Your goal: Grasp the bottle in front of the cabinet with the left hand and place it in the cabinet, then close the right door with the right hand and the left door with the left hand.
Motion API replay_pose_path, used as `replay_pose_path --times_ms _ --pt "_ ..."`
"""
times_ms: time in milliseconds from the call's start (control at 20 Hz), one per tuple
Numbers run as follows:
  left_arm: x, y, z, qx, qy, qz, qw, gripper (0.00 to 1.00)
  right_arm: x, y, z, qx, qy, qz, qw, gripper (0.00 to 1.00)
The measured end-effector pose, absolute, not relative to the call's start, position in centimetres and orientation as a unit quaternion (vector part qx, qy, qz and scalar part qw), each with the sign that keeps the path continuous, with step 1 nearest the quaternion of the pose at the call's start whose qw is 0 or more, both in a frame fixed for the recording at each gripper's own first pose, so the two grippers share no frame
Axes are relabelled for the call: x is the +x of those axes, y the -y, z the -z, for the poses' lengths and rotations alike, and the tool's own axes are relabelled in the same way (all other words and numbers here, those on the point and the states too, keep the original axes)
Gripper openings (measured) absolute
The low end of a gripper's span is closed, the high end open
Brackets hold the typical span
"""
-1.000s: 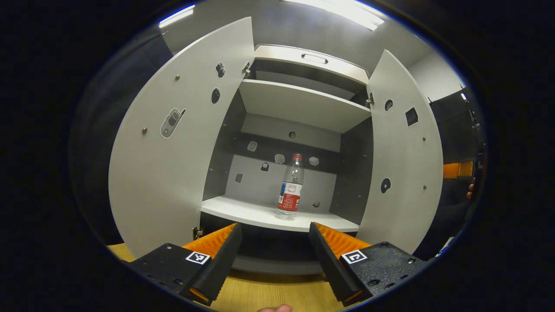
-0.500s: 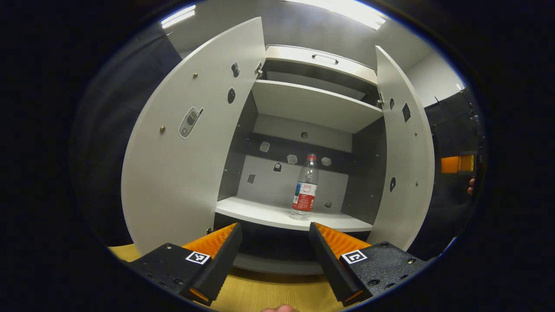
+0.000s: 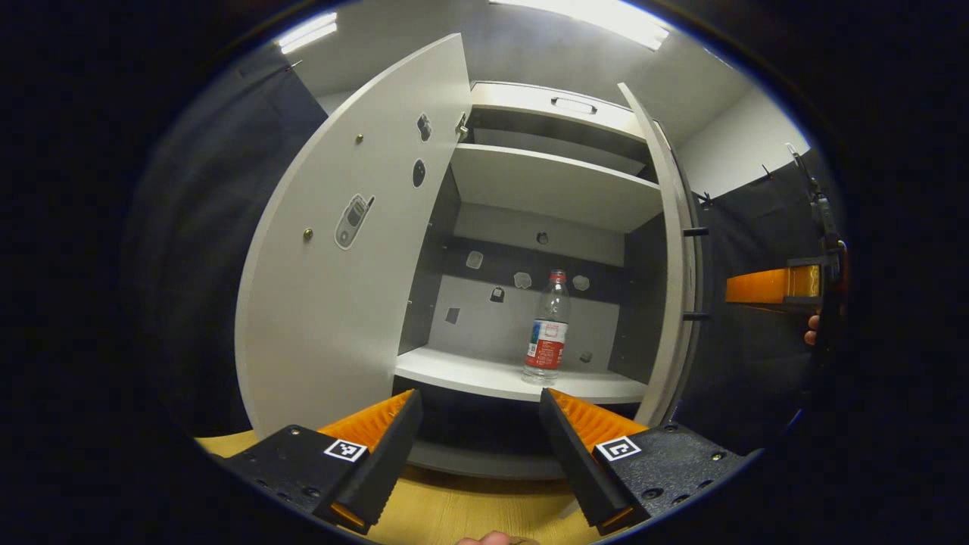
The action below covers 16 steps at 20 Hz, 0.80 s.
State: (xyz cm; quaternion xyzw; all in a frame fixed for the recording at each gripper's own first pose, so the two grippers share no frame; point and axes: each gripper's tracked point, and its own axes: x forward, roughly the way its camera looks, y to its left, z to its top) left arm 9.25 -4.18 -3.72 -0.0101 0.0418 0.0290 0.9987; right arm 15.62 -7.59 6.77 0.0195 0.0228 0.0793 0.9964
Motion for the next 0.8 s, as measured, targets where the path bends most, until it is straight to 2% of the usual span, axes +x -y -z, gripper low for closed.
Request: replay_pose_path --times_ms 800 --pt "9.2 3.1 2.4 -0.032 -0.035 -0.019 0.999 0.95 20.6 3.0 -5.0 0.003 -0.045 -0.077 0.996 0.96"
